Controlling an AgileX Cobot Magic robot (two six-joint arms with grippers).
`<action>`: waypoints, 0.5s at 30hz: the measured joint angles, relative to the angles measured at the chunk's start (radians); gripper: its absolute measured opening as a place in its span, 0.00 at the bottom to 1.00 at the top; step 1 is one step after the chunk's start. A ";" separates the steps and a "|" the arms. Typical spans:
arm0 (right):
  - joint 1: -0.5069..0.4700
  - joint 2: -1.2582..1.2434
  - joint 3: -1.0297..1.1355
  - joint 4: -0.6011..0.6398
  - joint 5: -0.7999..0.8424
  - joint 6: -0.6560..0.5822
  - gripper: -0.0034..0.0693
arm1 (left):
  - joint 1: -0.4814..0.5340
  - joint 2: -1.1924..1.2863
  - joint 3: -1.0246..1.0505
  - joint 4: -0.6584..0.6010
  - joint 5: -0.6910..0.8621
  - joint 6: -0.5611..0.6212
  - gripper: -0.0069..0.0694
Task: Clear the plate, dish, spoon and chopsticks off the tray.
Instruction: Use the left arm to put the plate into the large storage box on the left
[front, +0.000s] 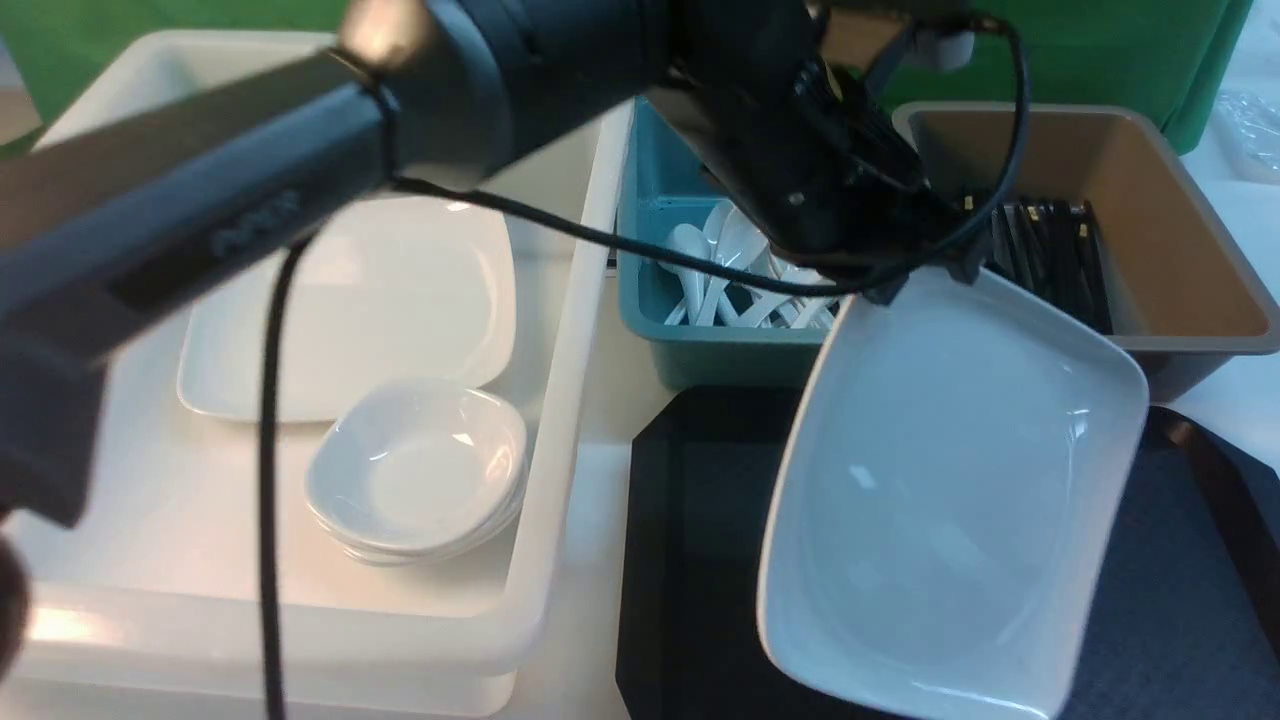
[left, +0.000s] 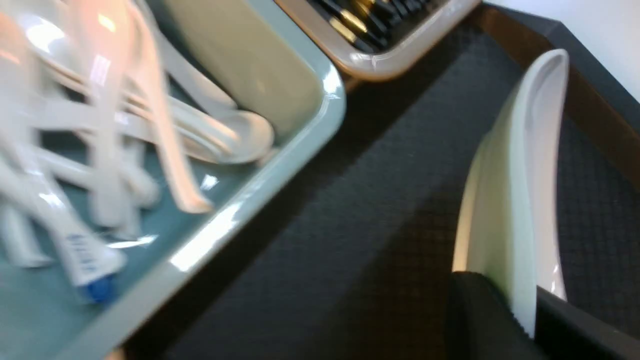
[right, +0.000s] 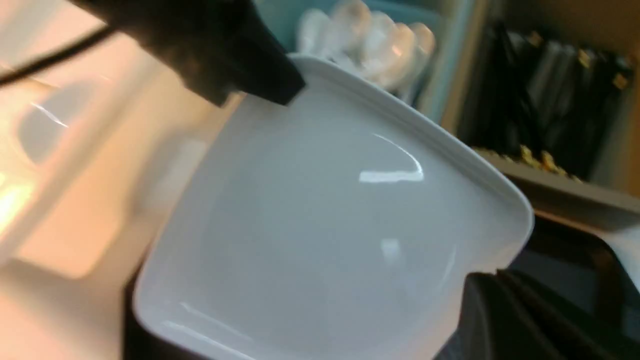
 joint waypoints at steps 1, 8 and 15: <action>0.000 0.001 -0.010 0.038 0.000 -0.030 0.08 | 0.004 -0.019 0.000 0.011 0.006 0.000 0.13; 0.000 0.064 -0.095 0.191 0.055 -0.138 0.08 | 0.069 -0.124 0.001 -0.013 0.020 -0.011 0.13; 0.072 0.208 -0.242 0.270 0.104 -0.215 0.08 | 0.307 -0.238 0.001 -0.151 0.040 -0.006 0.13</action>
